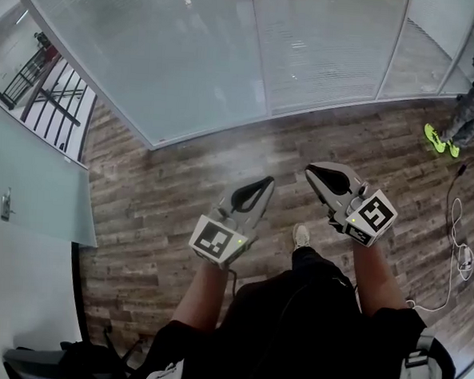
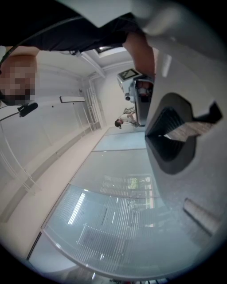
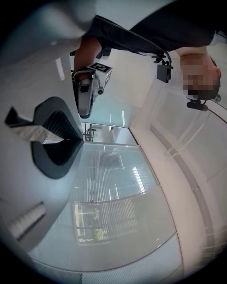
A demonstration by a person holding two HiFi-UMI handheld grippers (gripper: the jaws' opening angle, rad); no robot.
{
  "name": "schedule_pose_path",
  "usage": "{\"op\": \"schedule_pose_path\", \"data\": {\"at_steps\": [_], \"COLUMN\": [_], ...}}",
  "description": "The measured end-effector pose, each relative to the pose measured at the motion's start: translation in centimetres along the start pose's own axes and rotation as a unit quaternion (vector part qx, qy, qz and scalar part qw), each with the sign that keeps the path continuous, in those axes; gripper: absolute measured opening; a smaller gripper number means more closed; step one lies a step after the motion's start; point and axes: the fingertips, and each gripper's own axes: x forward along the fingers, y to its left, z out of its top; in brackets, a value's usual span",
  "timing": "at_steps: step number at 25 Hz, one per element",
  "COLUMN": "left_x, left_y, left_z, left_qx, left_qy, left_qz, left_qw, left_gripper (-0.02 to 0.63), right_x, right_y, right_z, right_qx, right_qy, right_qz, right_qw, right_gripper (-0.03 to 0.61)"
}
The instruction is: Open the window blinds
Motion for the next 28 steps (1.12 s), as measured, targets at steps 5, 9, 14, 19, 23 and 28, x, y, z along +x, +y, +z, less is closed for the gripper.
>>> {"op": "schedule_pose_path", "data": {"at_steps": [5, 9, 14, 19, 23, 28], "left_x": [1.6, 2.9, 4.6, 6.8, 8.8, 11.4], "left_y": [1.4, 3.6, 6.0, 8.1, 9.9, 11.5], "left_z": [-0.2, -0.4, -0.5, -0.4, -0.7, -1.0], "left_qx": [-0.012, -0.010, -0.004, -0.003, 0.007, 0.004], "left_qy": [0.014, 0.012, 0.008, 0.014, 0.009, 0.019], "left_qz": [0.009, 0.022, 0.043, 0.059, 0.069, 0.077], "left_qw": [0.9998, 0.9996, 0.9991, 0.9982, 0.9975, 0.9968], "left_gripper": [0.005, 0.005, 0.005, 0.005, 0.005, 0.005], "right_x": [1.4, 3.3, 5.4, 7.2, 8.3, 9.2], "right_y": [-2.1, -4.2, -6.5, -9.1, -11.5, -14.4], "right_z": [0.3, -0.2, 0.0, 0.3, 0.7, 0.2], "right_qx": [0.002, -0.001, 0.003, 0.003, 0.006, 0.008], "right_qy": [-0.013, 0.002, 0.002, 0.003, -0.005, -0.003], "right_qz": [0.012, 0.020, 0.042, 0.064, 0.076, 0.088], "right_qw": [1.000, 1.000, 0.999, 0.998, 0.997, 0.996], "right_gripper": [0.005, 0.005, 0.005, 0.005, 0.005, 0.005]}}
